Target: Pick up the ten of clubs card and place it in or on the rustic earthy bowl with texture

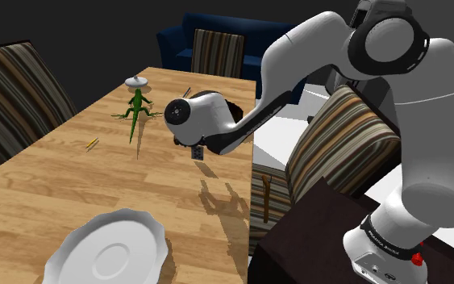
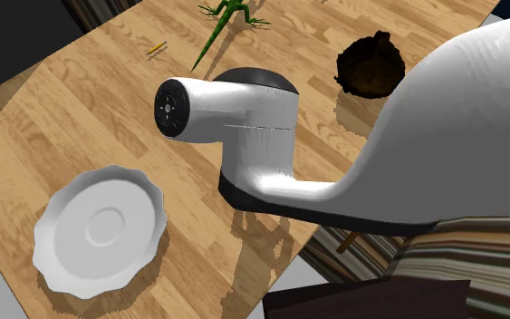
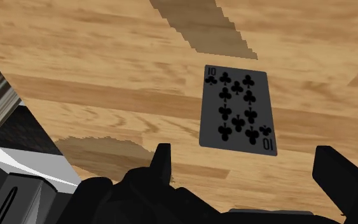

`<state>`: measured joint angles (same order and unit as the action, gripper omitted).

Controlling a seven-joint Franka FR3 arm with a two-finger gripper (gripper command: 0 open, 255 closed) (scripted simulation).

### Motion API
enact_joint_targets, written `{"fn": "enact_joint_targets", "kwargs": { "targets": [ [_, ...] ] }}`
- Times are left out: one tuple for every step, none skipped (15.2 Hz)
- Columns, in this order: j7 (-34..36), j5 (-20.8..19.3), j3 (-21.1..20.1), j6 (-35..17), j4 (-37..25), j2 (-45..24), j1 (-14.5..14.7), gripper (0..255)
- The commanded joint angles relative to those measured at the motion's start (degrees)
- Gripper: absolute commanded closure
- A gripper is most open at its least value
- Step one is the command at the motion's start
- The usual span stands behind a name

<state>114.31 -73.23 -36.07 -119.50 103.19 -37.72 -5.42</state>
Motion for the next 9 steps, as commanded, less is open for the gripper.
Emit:
{"fn": "enact_joint_targets", "kwargs": {
  "targets": [
    [0.12,-0.85,0.66,-0.46,-0.79,-1.18,0.07,0],
    [0.21,-1.27,0.98,-0.74,-1.07,-1.71,0.06,0],
    [0.26,-1.51,1.16,-0.90,-1.23,-2.01,0.05,0],
    [0.26,-1.51,1.16,-0.90,-1.23,-2.01,0.05,0],
    [0.26,-1.51,1.16,-0.90,-1.23,-2.01,0.05,0],
    [0.26,-1.51,1.16,-0.90,-1.23,-2.01,0.05,0],
    [0.26,-1.51,1.16,-0.90,-1.23,-2.01,0.05,0],
    [0.26,-1.51,1.16,-0.90,-1.23,-2.01,0.05,0],
    [0.26,-1.51,1.16,-0.90,-1.23,-2.01,0.05,0]
  ]
}}
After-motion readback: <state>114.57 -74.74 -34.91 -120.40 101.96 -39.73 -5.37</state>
